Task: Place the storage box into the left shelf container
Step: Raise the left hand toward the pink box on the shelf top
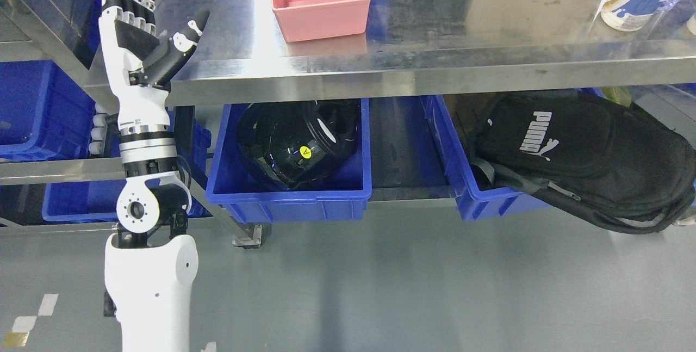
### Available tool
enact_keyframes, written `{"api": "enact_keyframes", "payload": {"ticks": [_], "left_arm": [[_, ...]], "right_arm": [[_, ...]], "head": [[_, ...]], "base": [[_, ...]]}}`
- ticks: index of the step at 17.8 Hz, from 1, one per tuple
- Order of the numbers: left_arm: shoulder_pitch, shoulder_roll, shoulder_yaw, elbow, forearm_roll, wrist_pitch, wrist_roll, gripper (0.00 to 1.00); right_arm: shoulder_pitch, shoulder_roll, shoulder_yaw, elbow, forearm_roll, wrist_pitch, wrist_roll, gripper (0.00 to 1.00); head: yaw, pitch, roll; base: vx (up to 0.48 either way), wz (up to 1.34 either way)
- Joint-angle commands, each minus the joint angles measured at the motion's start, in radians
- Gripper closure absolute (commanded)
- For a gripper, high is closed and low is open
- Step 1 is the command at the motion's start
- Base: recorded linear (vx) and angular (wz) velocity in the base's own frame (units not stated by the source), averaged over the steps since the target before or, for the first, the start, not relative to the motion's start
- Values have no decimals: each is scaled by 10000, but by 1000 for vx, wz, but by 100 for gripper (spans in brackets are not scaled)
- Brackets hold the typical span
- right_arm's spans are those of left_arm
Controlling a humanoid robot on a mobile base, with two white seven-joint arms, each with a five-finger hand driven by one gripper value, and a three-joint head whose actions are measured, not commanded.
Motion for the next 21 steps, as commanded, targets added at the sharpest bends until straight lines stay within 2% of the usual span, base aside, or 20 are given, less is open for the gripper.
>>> {"api": "enact_keyframes", "payload": {"ticks": [1,5,7,8,9,12,14,16,18,19,21], "left_arm": [[105,171,205,-25,0,-15,-3,0],[-63,171,603,-25,0,-46,-262,0],[-400,171,864,-10,-15,0,-1255,0],[-569,407,1017,-10,-15,61,-1914,0],[-783,821,1171,36,-15,138,-2650,0],[-1900,2063,1768,372,-30,1360,-5346,0],[-2668,3364,1695,847,-45,1672,-6777,0],[-3130,4867,901,1231,-106,1672,-7334,0],[-4124,6280,-1089,1478,-122,1642,-7397,0],[-4615,6620,-1964,1615,-259,1642,-7397,0],[-5734,6792,-3621,2196,-1130,1642,-7565,0]], "right_arm": [[-61,-175,-31,-175,-15,9,8,0],[-61,-175,-31,-175,-15,9,-8,0],[-61,-175,-31,-175,-15,9,-8,0],[-61,-175,-31,-175,-15,9,8,0],[-61,-175,-31,-175,-15,9,-8,0],[-61,-175,-31,-175,-15,9,-8,0],[-61,-175,-31,-175,-15,9,-8,0],[-61,-175,-31,-175,-15,9,-8,0],[-61,-175,-31,-175,-15,9,8,0],[-61,-175,-31,-175,-15,9,-8,0],[-61,-175,-31,-175,-15,9,-8,0]], "head": [[0,0,0],[0,0,0],[0,0,0],[0,0,0],[0,0,0],[0,0,0],[0,0,0],[0,0,0],[0,0,0],[0,0,0],[0,0,0]], "base": [[0,0],[0,0],[0,0],[0,0],[0,0],[0,0],[0,0],[0,0],[0,0],[0,0],[0,7]]}}
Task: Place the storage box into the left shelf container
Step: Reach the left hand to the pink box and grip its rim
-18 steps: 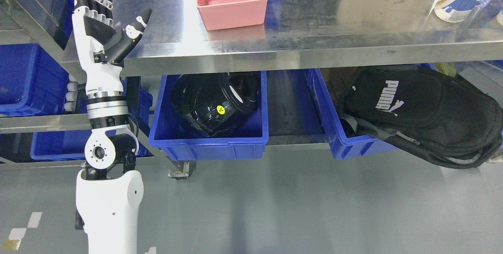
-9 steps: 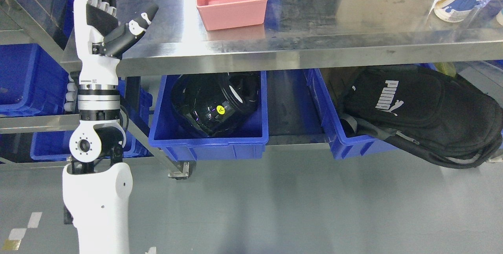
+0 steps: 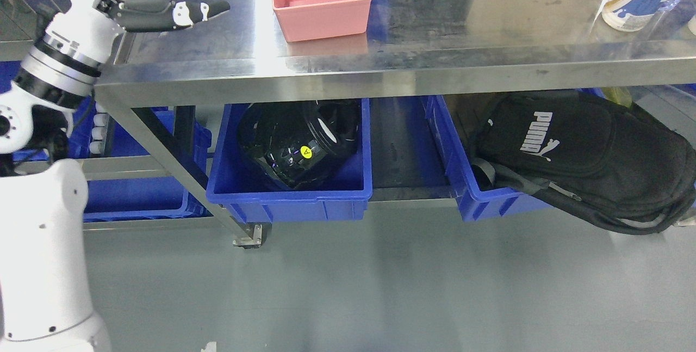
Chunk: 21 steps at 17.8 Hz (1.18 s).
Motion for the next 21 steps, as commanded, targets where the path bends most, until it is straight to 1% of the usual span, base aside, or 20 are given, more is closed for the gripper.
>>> {"api": "enact_keyframes", "payload": {"ticks": [1,2,3,4,8,12,17,21], "left_arm": [[-2521,3317,-4125,1583,-1195,29,-662,0],[-2721,3195,-4540,1737,-1411,29,-1243,0],[-2860,2890,-4924,1966,-1701,29,-1780,0],[-2952,2613,-5155,2166,-2084,29,-1937,0],[-3030,1769,-5694,3087,-3283,29,-1985,1],[-3504,1063,-5679,3824,-3422,29,-1955,2],[-4486,-409,-5572,4482,-3422,152,-1908,3],[-4748,-871,-5832,5173,-3605,504,-1985,6]], "right_arm": [[-61,-175,-31,-175,-16,-1,-8,0],[-61,-175,-31,-175,-16,-1,-8,0],[-61,-175,-31,-175,-16,-1,7,0],[-61,-175,-31,-175,-16,-1,-8,0],[-61,-175,-31,-175,-16,-1,-8,0],[-61,-175,-31,-175,-16,-1,-8,0],[-61,-175,-31,-175,-16,-1,-8,0],[-61,-175,-31,-175,-16,-1,-8,0]], "head": [[0,0,0],[0,0,0],[0,0,0],[0,0,0],[0,0,0],[0,0,0],[0,0,0],[0,0,0]], "base": [[0,0],[0,0],[0,0],[0,0],[0,0],[0,0],[0,0],[0,0]]}}
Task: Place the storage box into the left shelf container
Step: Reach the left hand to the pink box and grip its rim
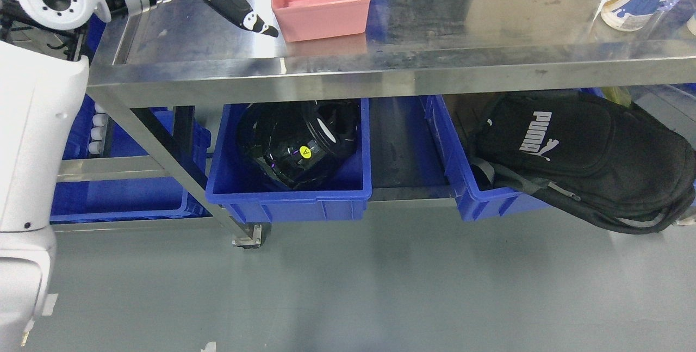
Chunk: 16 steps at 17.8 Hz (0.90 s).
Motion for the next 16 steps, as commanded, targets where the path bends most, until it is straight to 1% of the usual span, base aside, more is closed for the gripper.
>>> {"api": "enact_keyframes", "payload": {"ticks": [1,5,8,10,15,16], "left_arm": [[-595,-1360,-1124,1966,-382,322,-54,6],[-702,-1666,-1355,2779,-444,353,-70,7],[-733,-2202,-1386,2980,-444,353,-191,10],[-748,-2402,-1538,3286,-459,353,-345,12],[-856,-2710,-1524,3993,-1210,353,-682,13],[-856,-2710,-1478,4039,-1272,353,-805,15]], "right_arm": [[-61,-175,-30,-175,-16,-3,-8,0],[-61,-175,-30,-175,-16,-3,8,0],[-61,-175,-30,-175,-16,-3,8,0],[-61,-175,-30,-175,-16,-3,-8,0],[-61,-175,-30,-175,-16,-3,-8,0],[-61,-175,-30,-175,-16,-3,-8,0]], "head": [[0,0,0],[0,0,0],[0,0,0],[0,0,0],[0,0,0],[0,0,0]], "base": [[0,0],[0,0],[0,0],[0,0],[0,0],[0,0]]}}
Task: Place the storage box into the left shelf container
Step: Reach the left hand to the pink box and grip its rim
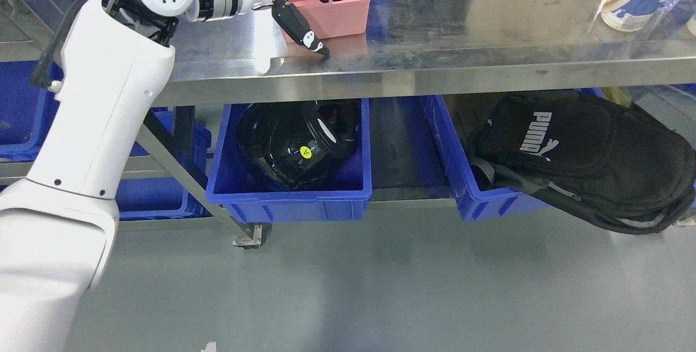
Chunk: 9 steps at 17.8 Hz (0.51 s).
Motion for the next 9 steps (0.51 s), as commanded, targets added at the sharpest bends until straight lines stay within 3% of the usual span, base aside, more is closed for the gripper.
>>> {"api": "enact_keyframes", "payload": {"ticks": [1,5,9], "left_arm": [[-49,-895,-306,1446,-489,-33,-467,19],[-18,-864,30,1446,-489,-94,-744,42],[135,-894,933,1446,-489,-706,-943,75]], "right_arm": [[-61,-175,-30,-175,-16,-4,7,0],[-61,-175,-30,-175,-16,-4,7,0],[-61,-175,-30,-175,-16,-4,7,0]], "head": [[0,0,0],[0,0,0],[0,0,0]], "base": [[0,0],[0,29],[-1,38]]}}
